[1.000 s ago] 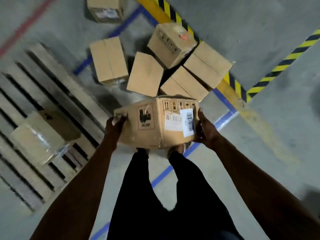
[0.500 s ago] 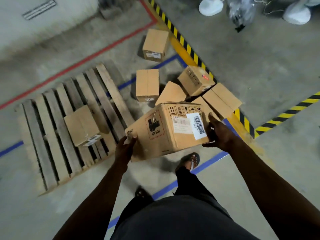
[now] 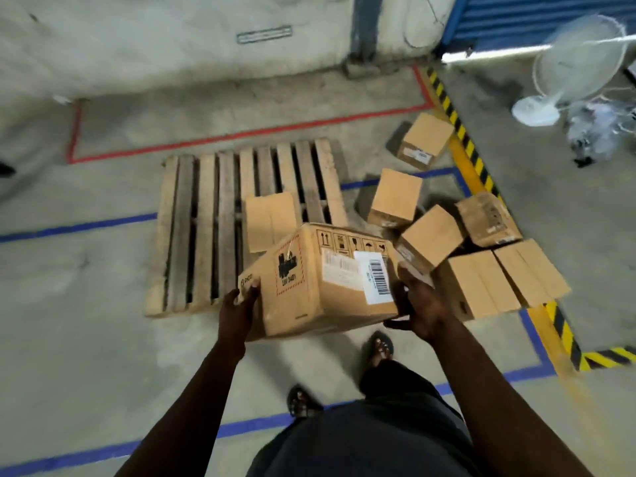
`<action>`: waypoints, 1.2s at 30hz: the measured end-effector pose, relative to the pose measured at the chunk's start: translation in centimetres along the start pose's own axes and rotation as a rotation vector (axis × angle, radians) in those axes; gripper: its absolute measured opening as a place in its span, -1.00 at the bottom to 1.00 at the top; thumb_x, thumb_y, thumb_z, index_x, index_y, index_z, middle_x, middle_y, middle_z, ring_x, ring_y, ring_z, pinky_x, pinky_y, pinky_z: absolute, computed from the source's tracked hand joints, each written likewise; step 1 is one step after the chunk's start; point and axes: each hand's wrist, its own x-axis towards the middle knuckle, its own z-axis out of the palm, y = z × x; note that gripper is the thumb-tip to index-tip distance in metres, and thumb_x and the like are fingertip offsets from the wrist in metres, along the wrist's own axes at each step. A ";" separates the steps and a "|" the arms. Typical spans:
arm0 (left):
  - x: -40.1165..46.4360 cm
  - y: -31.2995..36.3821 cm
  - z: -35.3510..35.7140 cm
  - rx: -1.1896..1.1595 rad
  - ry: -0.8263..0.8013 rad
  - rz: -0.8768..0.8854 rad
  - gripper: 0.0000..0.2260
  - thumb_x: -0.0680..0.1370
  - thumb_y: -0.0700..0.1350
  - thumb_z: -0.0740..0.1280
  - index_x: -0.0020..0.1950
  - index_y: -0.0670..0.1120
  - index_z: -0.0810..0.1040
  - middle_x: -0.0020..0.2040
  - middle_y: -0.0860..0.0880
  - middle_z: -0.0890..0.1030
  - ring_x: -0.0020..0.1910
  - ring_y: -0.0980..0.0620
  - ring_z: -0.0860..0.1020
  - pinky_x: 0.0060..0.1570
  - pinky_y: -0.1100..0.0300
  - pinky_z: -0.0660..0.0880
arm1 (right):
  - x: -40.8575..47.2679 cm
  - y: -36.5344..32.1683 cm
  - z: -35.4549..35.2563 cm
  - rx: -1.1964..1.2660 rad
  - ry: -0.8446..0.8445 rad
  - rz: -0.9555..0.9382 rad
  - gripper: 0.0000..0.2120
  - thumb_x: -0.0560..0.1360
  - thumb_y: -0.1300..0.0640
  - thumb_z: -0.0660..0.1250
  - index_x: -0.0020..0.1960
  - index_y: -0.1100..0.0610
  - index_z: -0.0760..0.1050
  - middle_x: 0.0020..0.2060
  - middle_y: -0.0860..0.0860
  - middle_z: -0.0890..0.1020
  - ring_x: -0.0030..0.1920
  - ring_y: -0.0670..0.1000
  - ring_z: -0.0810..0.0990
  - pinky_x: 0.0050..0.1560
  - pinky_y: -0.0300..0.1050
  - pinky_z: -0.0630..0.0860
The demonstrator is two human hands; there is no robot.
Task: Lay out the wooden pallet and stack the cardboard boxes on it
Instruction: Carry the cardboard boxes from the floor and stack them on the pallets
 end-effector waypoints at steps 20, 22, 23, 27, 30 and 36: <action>24.8 17.2 -21.9 -0.035 0.077 -0.187 0.24 0.09 0.68 0.38 0.65 0.15 0.16 0.64 -0.19 0.24 0.57 -0.41 0.24 0.33 -0.64 0.19 | 9.8 -10.4 32.9 -0.128 -0.241 -0.069 -0.69 0.69 -0.28 0.12 0.37 -0.25 0.40 0.26 0.02 0.57 0.31 0.24 0.45 0.34 0.57 0.33; 27.9 19.2 -23.9 0.010 0.034 -0.180 0.06 0.23 0.61 0.40 0.59 0.10 0.28 0.62 -0.19 0.28 0.56 -0.40 0.25 0.34 -0.64 0.19 | 10.4 -11.3 36.2 -0.102 -0.283 -0.095 -0.77 0.71 -0.20 0.12 0.32 -0.24 0.42 0.22 0.01 0.59 0.27 0.22 0.48 0.33 0.56 0.36; 29.5 20.0 -24.7 0.023 0.016 -0.174 -0.07 0.32 0.55 0.41 0.55 0.09 0.34 0.60 -0.18 0.31 0.56 -0.39 0.26 0.35 -0.62 0.21 | 10.8 -11.5 37.9 -0.079 -0.279 -0.109 -0.79 0.72 -0.16 0.13 0.29 -0.22 0.45 0.21 0.04 0.61 0.25 0.22 0.52 0.30 0.51 0.42; 36.1 22.4 -28.3 0.027 -0.102 -0.215 -0.24 0.36 0.31 0.50 0.49 0.06 0.42 0.51 -0.19 0.37 0.47 -0.35 0.33 0.34 -0.51 0.34 | 12.0 -11.6 44.9 -0.031 -0.150 -0.129 -0.79 0.71 -0.01 0.16 0.22 -0.22 0.53 0.14 0.14 0.68 0.06 0.20 0.60 -0.01 0.14 0.52; 41.0 24.2 -31.0 0.057 -0.238 -0.215 -0.18 0.25 0.19 0.58 0.47 0.11 0.41 0.43 -0.20 0.42 0.33 -0.32 0.43 0.16 -0.43 0.50 | 12.0 -10.2 49.3 0.119 -0.028 -0.052 -0.83 0.73 -0.02 0.18 0.28 -0.23 0.41 0.00 0.12 0.67 -0.08 0.18 0.58 -0.02 0.15 0.49; 48.4 28.4 -32.6 0.295 -0.389 -0.197 -0.86 0.65 0.04 0.35 0.21 0.15 0.53 0.38 -0.11 0.44 0.37 -0.28 0.42 0.21 -0.35 0.53 | 14.2 -5.8 58.4 0.444 0.192 -0.058 -0.31 0.41 -0.30 0.55 0.44 -0.16 0.41 0.11 0.07 0.69 0.05 0.17 0.68 -0.07 0.07 0.66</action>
